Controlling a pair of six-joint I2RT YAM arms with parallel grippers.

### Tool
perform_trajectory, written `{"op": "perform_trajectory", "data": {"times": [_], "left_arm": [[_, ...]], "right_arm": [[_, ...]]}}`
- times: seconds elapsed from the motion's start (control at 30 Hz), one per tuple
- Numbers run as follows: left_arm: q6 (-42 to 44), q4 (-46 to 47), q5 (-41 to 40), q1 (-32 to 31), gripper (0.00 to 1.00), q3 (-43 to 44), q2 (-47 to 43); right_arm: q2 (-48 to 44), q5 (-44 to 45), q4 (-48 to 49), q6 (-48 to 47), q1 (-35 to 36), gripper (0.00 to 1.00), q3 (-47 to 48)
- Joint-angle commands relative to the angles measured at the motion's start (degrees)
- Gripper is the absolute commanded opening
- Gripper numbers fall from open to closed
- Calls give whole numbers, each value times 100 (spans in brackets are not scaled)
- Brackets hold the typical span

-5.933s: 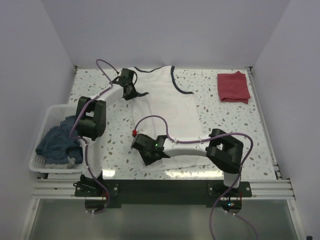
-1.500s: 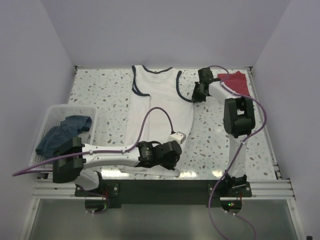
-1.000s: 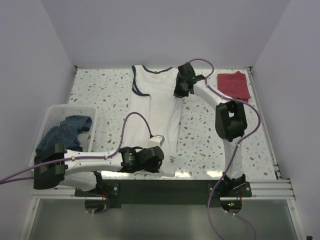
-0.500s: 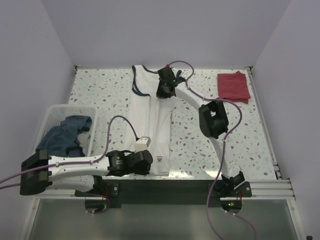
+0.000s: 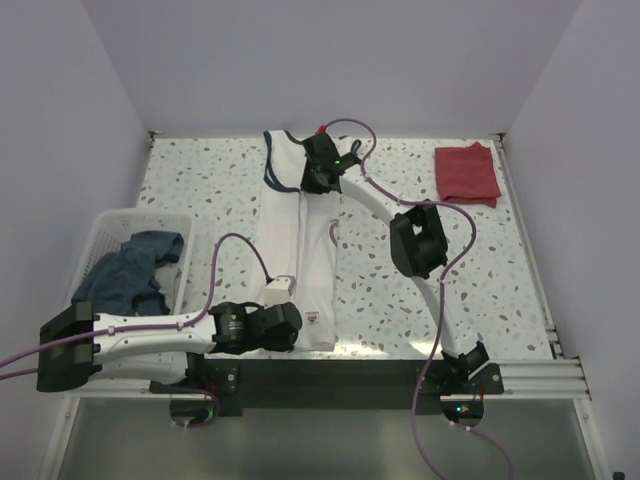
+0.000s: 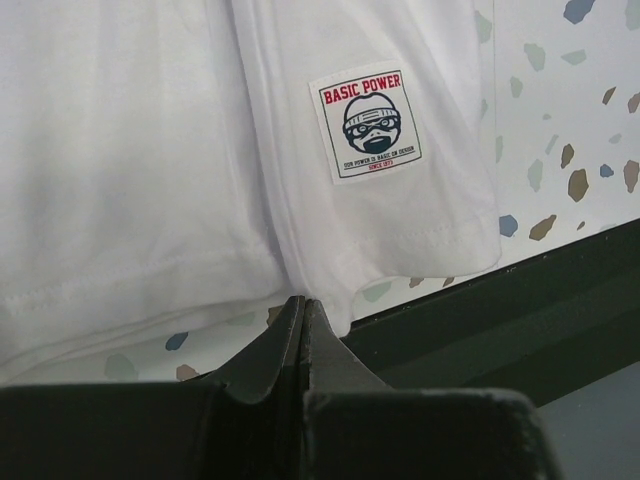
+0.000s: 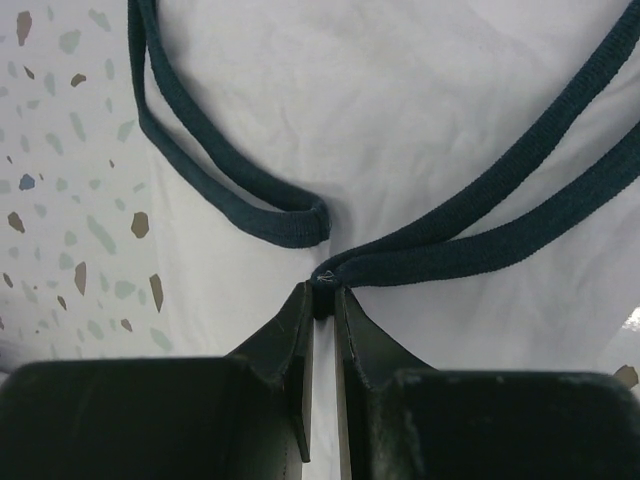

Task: Fold and stack the tank tops
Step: Fold the tank top

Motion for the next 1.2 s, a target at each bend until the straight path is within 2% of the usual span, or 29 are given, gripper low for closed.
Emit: {"op": "perform_trajectory", "data": {"times": [0.0,0.13,0.2,0.23,0.27,0.3,0.37,0.4,0.43,0.47,0.6,0.77,0.8,0.83,0.9,0.93,0.97,1.03,1.1,1.17], "left_arm": [[-163,-50,-66,-29,0,-35,-37],[-164,-67,-74,-38,0,-18,-10],[-155,-129,-92,-38,0,35,-1],[-163,-207,-109,-46,0,61,-19],[-172,-243,-144,-38,0,122,-28],[-172,-278,-162,-38,7,140,-63],[-155,-375,-224,-29,12,228,-107],[-146,-393,-241,-38,19,263,-150],[-111,-454,-268,-38,23,333,-168],[-102,-498,-294,-38,29,377,-186],[-58,-744,-399,-38,41,658,-282],[257,-1350,-1014,163,46,1519,-345],[406,-1420,-1076,365,48,1686,-266],[617,-1360,-981,993,49,1931,-222],[1512,-1019,-717,1743,48,2108,-82],[1794,-538,-577,2416,48,2248,-20],[2223,-307,-314,2728,48,2328,85],[2507,282,107,3526,47,2600,629],[2736,529,180,3889,43,2829,1391],[2921,968,373,4294,39,3137,1886]], "right_arm": [[113,114,85,54,48,0,281],[227,79,76,19,100,3,360],[245,62,68,10,101,11,343],[218,18,111,10,101,19,317],[175,0,181,-25,101,23,264],[78,-26,304,-43,118,31,159],[-1,-88,375,-122,109,38,140],[-36,-123,384,-148,109,40,210],[-54,-201,393,-218,118,44,263],[-63,-237,375,-254,109,46,351],[-282,-343,375,-368,109,49,308],[-915,-80,288,-614,101,49,-44],[-977,147,131,-666,101,49,-70],[-1055,237,77,-771,83,49,-114],[-1284,378,128,-834,48,49,-500],[-1337,326,181,-851,-4,48,-649],[-1398,282,199,-860,-31,48,-877],[-1399,194,191,-904,-75,42,-1036],[-1355,159,226,-948,-84,33,-1212],[-1268,80,226,-1036,-84,32,-1257]]}}
